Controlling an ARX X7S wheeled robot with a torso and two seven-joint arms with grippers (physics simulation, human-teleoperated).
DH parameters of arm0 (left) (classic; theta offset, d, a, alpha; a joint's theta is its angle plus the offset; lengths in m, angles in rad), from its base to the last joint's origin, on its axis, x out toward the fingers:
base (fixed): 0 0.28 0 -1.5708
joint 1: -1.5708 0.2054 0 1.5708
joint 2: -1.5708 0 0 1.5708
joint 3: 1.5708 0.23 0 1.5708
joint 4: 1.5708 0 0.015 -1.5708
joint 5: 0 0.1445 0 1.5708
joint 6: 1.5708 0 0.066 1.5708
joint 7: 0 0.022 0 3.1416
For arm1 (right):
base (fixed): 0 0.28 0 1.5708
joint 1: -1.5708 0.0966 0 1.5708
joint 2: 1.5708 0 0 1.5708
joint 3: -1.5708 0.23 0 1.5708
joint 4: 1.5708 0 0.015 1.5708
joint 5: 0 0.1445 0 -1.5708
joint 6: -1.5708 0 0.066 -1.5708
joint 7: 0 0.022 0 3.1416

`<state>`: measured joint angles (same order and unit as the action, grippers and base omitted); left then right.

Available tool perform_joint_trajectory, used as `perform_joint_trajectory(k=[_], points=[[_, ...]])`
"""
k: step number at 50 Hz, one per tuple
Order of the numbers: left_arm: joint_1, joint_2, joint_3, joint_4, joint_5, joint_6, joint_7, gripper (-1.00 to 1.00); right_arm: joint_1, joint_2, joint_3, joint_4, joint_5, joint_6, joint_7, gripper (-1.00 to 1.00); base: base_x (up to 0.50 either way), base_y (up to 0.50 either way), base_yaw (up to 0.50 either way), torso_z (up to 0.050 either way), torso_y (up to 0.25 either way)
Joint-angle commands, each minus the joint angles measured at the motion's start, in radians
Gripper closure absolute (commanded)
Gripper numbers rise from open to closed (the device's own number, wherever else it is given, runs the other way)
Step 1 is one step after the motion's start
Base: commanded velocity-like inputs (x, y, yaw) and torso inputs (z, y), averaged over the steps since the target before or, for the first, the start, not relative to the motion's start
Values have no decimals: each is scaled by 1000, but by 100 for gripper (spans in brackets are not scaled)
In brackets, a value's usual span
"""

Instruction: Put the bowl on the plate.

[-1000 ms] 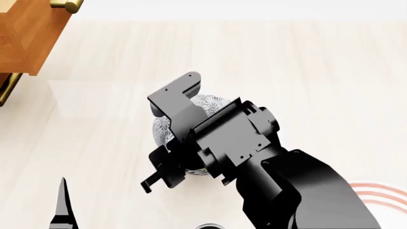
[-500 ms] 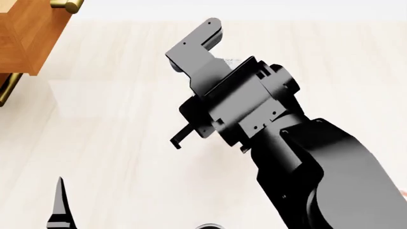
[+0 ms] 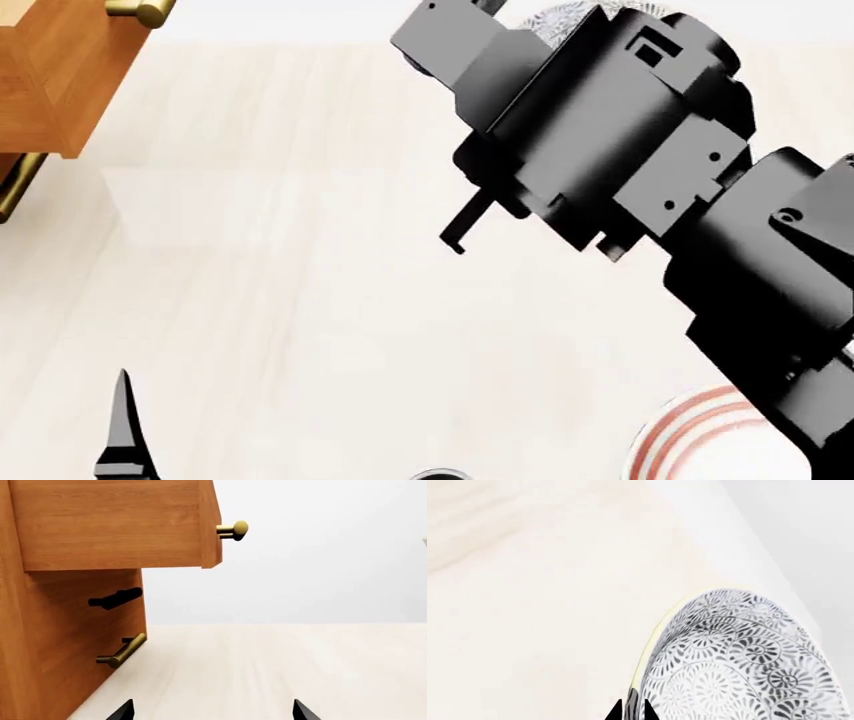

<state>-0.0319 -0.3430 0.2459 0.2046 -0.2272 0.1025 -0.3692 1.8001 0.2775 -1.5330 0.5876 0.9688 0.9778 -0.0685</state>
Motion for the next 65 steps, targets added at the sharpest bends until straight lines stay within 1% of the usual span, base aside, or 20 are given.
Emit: perform_joint_trajectory(k=[1,11,20,28,30,33,34,43,48,59,65], points=[[-2,-2,0,-6,-5,5,-1,-100,84,91,-52,-221,-10,171,91,100,0,0,0,0,0],[-8,-1,4,-13,-6,6,-1,-100,91,173,-66,-400,39,306,194,100,0,0,0,0,0],[-7,-5,5,-7,-8,3,-4,-100,89,261,-13,-569,140,424,324,100,0,0,0,0,0],[-6,-6,8,-7,-9,4,-4,-100,78,341,78,-694,287,542,501,100,0,0,0,0,0],[-9,-6,9,-8,-9,1,-5,-100,81,351,87,-708,314,556,530,100,0,0,0,0,0],[-11,-7,8,-8,-12,0,-4,-100,78,379,115,-734,400,577,614,100,0,0,0,0,0],[-11,-8,8,-8,-12,0,-4,-100,81,379,111,-733,410,574,622,100,0,0,0,0,0],[-14,-8,13,-12,-11,-1,-5,-100,72,456,112,-814,659,551,867,100,0,0,0,0,0],[-17,-8,17,-16,-11,-1,-4,-100,64,496,103,-847,751,522,963,100,0,0,0,0,0],[-19,-10,19,-22,-12,3,-4,-100,27,599,94,-933,862,438,1087,100,0,0,0,0,0],[-18,-10,21,-24,-11,5,-6,-100,-16,654,89,-978,880,387,1119,100,0,0,0,0,0]])
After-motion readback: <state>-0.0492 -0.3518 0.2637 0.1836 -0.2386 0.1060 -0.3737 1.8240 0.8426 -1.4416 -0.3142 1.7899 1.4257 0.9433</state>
